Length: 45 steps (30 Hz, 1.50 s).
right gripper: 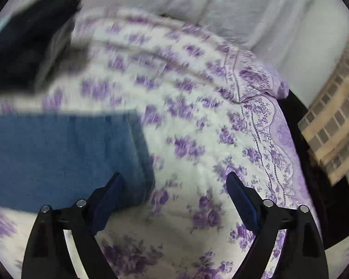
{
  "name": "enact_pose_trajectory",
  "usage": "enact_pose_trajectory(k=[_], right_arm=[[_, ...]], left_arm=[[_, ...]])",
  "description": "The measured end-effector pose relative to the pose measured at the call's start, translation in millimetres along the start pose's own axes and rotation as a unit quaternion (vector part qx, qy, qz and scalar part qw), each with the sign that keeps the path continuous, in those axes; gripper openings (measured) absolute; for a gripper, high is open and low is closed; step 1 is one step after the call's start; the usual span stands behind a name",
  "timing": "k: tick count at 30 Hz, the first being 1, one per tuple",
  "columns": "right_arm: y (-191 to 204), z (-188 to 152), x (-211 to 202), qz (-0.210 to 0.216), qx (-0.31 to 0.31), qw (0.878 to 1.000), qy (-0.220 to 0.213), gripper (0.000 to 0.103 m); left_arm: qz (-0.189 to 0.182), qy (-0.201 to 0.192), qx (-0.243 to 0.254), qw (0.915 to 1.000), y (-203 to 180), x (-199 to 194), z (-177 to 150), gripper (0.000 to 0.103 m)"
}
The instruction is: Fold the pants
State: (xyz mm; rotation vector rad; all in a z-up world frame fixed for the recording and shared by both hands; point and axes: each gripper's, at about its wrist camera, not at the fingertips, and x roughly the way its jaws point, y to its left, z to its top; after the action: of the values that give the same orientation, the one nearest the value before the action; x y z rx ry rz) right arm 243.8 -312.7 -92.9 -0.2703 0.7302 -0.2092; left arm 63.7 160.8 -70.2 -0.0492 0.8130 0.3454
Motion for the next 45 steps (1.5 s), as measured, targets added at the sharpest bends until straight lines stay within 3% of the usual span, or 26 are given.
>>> enact_pose_trajectory(k=[1, 2, 3, 5, 7, 9, 10, 12, 13, 15, 17, 19, 21, 23, 25, 27, 31, 34, 35, 37, 39, 40, 41, 43, 45], right_arm=[[1, 8, -4, 0.029, 0.002, 0.999, -0.018, 0.086], [5, 16, -3, 0.028, -0.001, 0.999, -0.025, 0.086], [8, 23, 2, 0.023, -0.002, 0.999, -0.023, 0.086], [18, 39, 25, 0.062, 0.008, 0.998, -0.002, 0.085], [26, 48, 46, 0.101, 0.023, 0.994, 0.028, 0.074], [35, 50, 62, 0.113, 0.029, 0.992, 0.053, 0.074], [43, 48, 72, 0.121, 0.028, 0.989, 0.078, 0.067], [52, 44, 88, 0.128, 0.021, 0.984, 0.125, 0.042], [53, 46, 85, 0.120, 0.018, 0.986, 0.114, 0.018], [49, 47, 84, 0.110, 0.028, 0.989, 0.098, 0.017], [59, 42, 86, 0.072, 0.000, 0.994, 0.081, 0.020], [79, 38, 86, -0.011, -0.056, 0.997, 0.047, 0.043], [80, 41, 78, -0.056, -0.047, 0.997, 0.039, 0.056], [74, 45, 54, -0.070, -0.015, 0.997, 0.010, 0.058], [85, 48, 26, -0.020, -0.032, 0.999, -0.026, 0.074], [109, 51, 5, 0.077, -0.068, 0.994, -0.030, 0.086], [157, 45, -16, 0.195, -0.138, 0.971, -0.009, 0.089], [187, 40, -24, 0.218, -0.167, 0.961, 0.000, 0.090], [193, 39, -26, 0.225, -0.172, 0.959, 0.002, 0.090], [204, 35, -31, 0.238, -0.185, 0.953, 0.003, 0.089], [207, 35, -35, 0.246, -0.191, 0.950, 0.005, 0.090], [207, 38, -34, 0.261, -0.191, 0.946, 0.011, 0.090], [208, 40, -33, 0.276, -0.188, 0.942, 0.018, 0.090], [210, 46, -30, 0.304, -0.182, 0.935, 0.033, 0.096], [213, 50, -27, 0.322, -0.184, 0.928, 0.037, 0.096]], left_arm=[[0.019, -0.008, 0.004, 0.9998, 5, 0, 7, 0.098], [0.043, -0.011, 0.008, 0.9990, 10, 3, 15, 0.098], [0.065, -0.010, 0.011, 0.9978, 15, 10, 23, 0.098], [0.096, -0.002, 0.012, 0.9953, 23, 32, 36, 0.098], [0.088, 0.023, -0.011, 0.9957, 34, 56, 42, 0.098], [0.062, 0.046, -0.039, 0.9962, 43, 74, 41, 0.098], [0.053, 0.052, -0.046, 0.9962, 45, 81, 39, 0.098], [0.046, 0.070, -0.059, 0.9947, 48, 95, 33, 0.099], [0.039, 0.083, -0.073, 0.9932, 52, 104, 28, 0.099], [0.017, 0.096, -0.103, 0.9899, 61, 114, 22, 0.099], [0.019, 0.098, -0.115, 0.9883, 64, 116, 19, 0.099], [0.027, 0.101, -0.104, 0.9890, 61, 114, 22, 0.099], [0.033, 0.113, -0.066, 0.9908, 59, 107, 28, 0.099], [0.036, 0.093, -0.031, 0.9945, 63, 92, 36, 0.099], [0.062, 0.069, 0.005, 0.9957, 70, 82, 44, 0.099], [0.086, 0.069, 0.032, 0.9934, 78, 85, 52, 0.099], [0.044, 0.084, 0.022, 0.9953, 94, 109, 68, 0.097], [-0.004, 0.090, 0.053, 0.9945, 88, 127, 77, 0.057], [-0.017, 0.100, 0.054, 0.9934, 86, 132, 77, 0.049], [-0.030, 0.102, 0.065, 0.9922, 82, 141, 78, 0.043], [-0.029, 0.090, 0.092, 0.9913, 77, 143, 80, 0.043], [-0.030, 0.089, 0.104, 0.9901, 76, 143, 81, 0.048], [-0.027, 0.090, 0.109, 0.9896, 77, 143, 82, 0.069], [-0.024, 0.097, 0.107, 0.9893, 84, 141, 87, 0.094], [-0.055, 0.105, 0.097, 0.9881, 94, 138, 89, 0.094]])
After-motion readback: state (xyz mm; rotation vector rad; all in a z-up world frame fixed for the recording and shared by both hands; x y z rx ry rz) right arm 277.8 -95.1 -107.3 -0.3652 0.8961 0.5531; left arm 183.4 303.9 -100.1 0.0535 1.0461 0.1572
